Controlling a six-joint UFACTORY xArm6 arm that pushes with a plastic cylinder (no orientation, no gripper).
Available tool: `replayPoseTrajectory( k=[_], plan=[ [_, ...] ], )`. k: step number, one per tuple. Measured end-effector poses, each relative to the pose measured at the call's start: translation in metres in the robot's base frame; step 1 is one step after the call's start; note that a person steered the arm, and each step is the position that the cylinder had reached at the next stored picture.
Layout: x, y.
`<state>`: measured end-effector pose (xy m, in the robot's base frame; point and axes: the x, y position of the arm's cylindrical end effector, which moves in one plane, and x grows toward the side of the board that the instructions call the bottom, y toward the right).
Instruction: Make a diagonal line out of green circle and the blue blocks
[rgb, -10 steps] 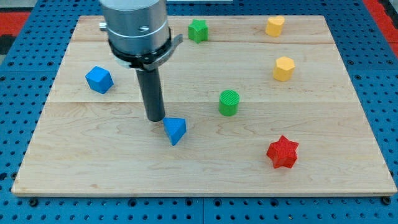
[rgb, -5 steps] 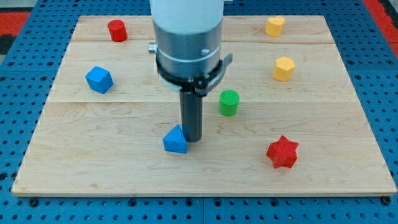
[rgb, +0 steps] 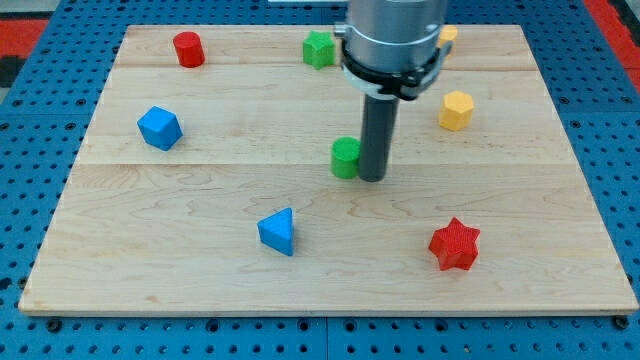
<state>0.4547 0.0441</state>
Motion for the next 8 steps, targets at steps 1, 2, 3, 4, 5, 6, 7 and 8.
replayPoseTrajectory(
  k=[1,2,3,4,5,6,7,8],
  plan=[
    [-0.014,0.014],
    [-0.032,0.020],
    [-0.032,-0.026],
    [-0.001,-0.081],
    [0.020,-0.121],
    [0.020,-0.123],
    [0.020,-0.123],
    [0.020,-0.123]
  ],
)
